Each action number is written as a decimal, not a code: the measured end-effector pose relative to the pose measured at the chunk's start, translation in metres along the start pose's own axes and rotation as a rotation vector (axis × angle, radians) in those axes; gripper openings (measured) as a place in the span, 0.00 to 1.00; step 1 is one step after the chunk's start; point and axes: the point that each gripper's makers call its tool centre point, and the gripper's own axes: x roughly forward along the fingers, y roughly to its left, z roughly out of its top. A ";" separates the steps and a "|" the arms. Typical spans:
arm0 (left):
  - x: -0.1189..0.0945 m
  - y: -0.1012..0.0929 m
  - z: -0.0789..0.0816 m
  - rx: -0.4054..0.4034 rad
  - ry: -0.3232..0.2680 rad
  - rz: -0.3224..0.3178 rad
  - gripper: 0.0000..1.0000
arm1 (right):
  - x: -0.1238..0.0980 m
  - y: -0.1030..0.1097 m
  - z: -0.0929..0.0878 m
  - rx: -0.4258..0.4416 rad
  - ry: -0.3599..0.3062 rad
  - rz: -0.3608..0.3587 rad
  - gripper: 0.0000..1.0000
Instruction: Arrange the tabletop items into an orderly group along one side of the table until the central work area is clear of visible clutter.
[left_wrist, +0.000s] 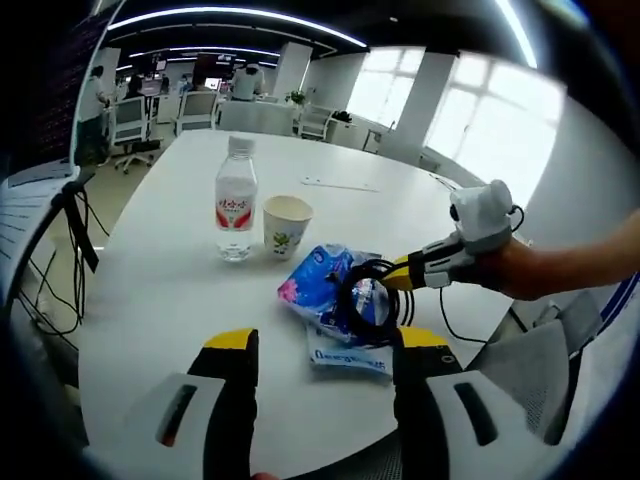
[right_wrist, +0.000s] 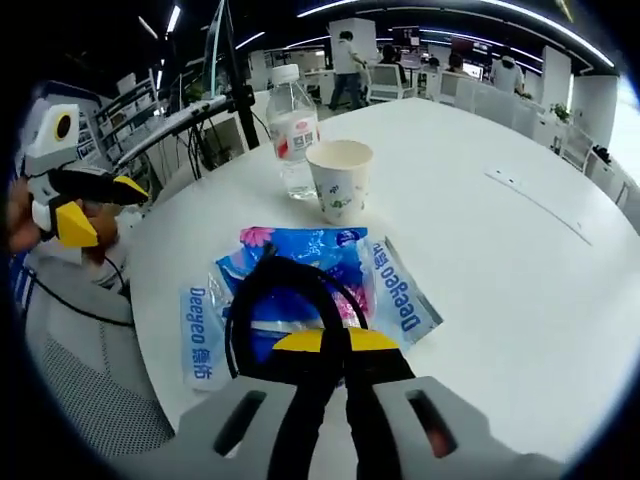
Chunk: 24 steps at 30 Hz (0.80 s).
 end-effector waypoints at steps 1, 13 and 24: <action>0.001 -0.001 0.001 -0.002 -0.002 -0.003 0.54 | -0.003 0.001 0.000 0.017 -0.008 -0.008 0.03; 0.004 -0.004 0.000 -0.003 0.002 -0.013 0.54 | -0.025 -0.003 0.002 0.058 -0.064 -0.051 0.01; 0.000 0.003 0.003 -0.003 0.000 -0.006 0.54 | -0.049 -0.005 0.009 0.062 -0.102 -0.082 0.01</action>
